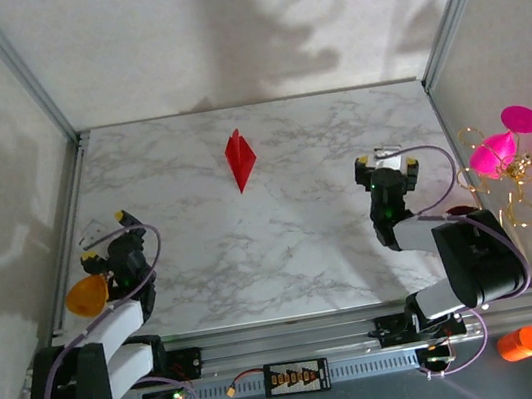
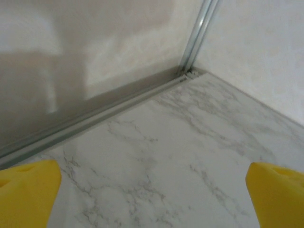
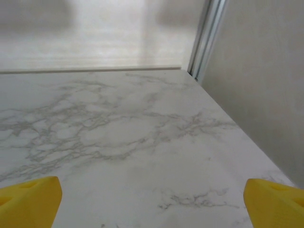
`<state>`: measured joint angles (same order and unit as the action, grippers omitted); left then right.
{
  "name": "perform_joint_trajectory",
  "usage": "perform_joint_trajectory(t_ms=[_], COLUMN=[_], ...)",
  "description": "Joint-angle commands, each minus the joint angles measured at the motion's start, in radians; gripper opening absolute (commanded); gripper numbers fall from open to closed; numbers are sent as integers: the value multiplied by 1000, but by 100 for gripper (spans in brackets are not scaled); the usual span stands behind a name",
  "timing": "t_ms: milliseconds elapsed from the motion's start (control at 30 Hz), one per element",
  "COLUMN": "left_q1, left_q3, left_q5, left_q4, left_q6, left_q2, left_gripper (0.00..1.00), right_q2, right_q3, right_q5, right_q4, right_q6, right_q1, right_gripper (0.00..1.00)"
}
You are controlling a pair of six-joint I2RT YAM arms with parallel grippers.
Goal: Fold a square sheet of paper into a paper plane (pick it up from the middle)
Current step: Reset both arms
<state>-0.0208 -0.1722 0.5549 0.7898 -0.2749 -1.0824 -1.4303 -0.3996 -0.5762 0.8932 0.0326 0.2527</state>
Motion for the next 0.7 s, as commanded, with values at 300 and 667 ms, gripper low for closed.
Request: perform_joint_trajectory(t_ms=[300, 667], left_q1=[20, 20], left_q3=[71, 13], left_q5=[-369, -460], left_q4=[466, 556], left_q6=[123, 144], left_q2=[-181, -378], left_gripper=[100, 99], right_q2=[-49, -81], right_q3=[191, 197], right_q5=[285, 423], right_q4=[384, 407], right_q6=[30, -25], right_q1=[-107, -187], right_gripper=[99, 99])
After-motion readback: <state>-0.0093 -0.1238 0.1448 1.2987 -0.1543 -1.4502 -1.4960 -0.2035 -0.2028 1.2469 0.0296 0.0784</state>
